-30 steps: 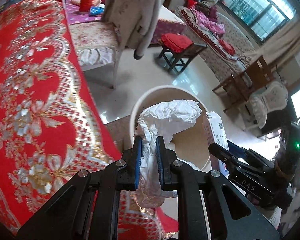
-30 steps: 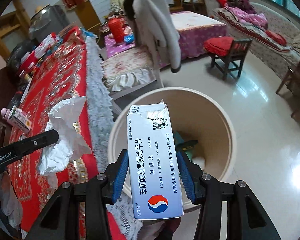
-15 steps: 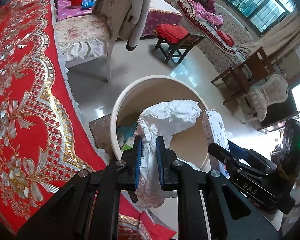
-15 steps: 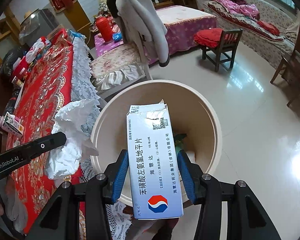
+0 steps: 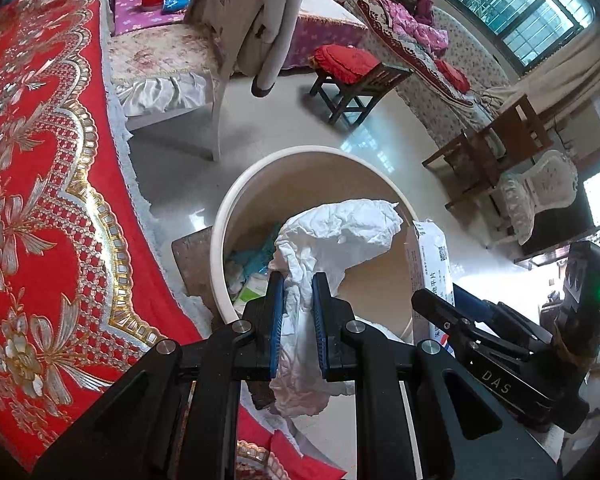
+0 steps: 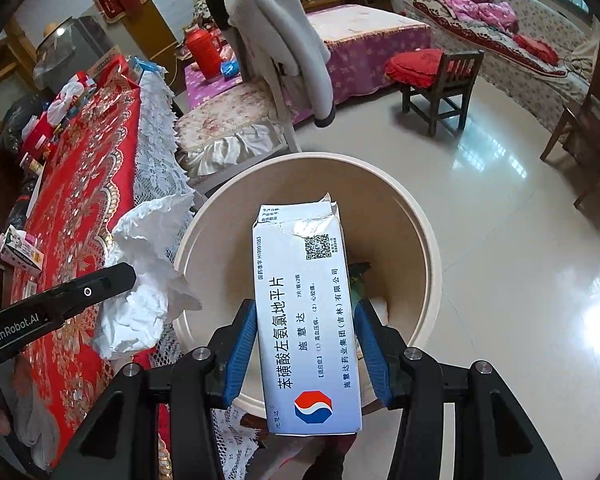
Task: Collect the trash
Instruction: 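Open both tools over the beige bin to drop the tissue and box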
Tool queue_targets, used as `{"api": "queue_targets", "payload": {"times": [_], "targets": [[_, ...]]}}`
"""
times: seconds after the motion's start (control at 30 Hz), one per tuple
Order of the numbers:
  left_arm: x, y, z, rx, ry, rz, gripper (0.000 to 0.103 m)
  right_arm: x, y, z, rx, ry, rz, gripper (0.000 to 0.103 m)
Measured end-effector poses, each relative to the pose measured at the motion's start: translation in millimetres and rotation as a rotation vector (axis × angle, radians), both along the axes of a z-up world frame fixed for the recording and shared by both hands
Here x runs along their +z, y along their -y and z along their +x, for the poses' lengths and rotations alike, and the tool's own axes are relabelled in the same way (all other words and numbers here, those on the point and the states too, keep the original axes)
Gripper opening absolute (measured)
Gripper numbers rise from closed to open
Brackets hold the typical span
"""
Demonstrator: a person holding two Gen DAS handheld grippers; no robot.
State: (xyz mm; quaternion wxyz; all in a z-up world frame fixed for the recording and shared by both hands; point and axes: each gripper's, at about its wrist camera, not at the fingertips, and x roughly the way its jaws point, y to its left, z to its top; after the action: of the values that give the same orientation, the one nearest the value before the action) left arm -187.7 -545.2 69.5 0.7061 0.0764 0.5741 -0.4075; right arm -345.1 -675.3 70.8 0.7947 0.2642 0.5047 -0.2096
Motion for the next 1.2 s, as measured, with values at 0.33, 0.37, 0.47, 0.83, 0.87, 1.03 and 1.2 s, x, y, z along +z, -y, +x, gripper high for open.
{"api": "queue_targets", "payload": {"times": [0.33,0.37,0.47,0.83,0.87,1.03,1.2], "targets": [[-5.1,9.4,-3.3,-0.005,-0.007,0.01,0.012,-3.1,3.4,-1.5,-0.012,-0.004,0.008,0.048],[-5.8,10.9,-3.5,-0.006,-0.009,0.011,0.012,-3.5,3.5,-1.2,-0.012,-0.005,0.009,0.048],[-7.8,15.4,-4.2,-0.009,-0.012,0.013,0.012,-5.5,4.8,-1.1,-0.014,-0.008,0.013,0.048],[-9.8,20.5,-5.3,-0.012,-0.023,0.006,0.012,-8.7,11.2,-1.6,-0.026,-0.009,0.023,0.048],[-10.1,20.9,-5.5,-0.013,-0.025,0.005,0.012,-9.2,11.2,-1.4,-0.026,-0.01,0.025,0.048],[-11.9,20.2,-1.2,-0.007,-0.05,-0.01,0.013,-11.1,12.2,0.6,-0.036,-0.016,0.033,0.05],[-15.0,16.0,3.2,0.009,-0.089,-0.027,0.033,-13.3,15.1,-0.4,-0.049,-0.024,0.05,0.051]]}}
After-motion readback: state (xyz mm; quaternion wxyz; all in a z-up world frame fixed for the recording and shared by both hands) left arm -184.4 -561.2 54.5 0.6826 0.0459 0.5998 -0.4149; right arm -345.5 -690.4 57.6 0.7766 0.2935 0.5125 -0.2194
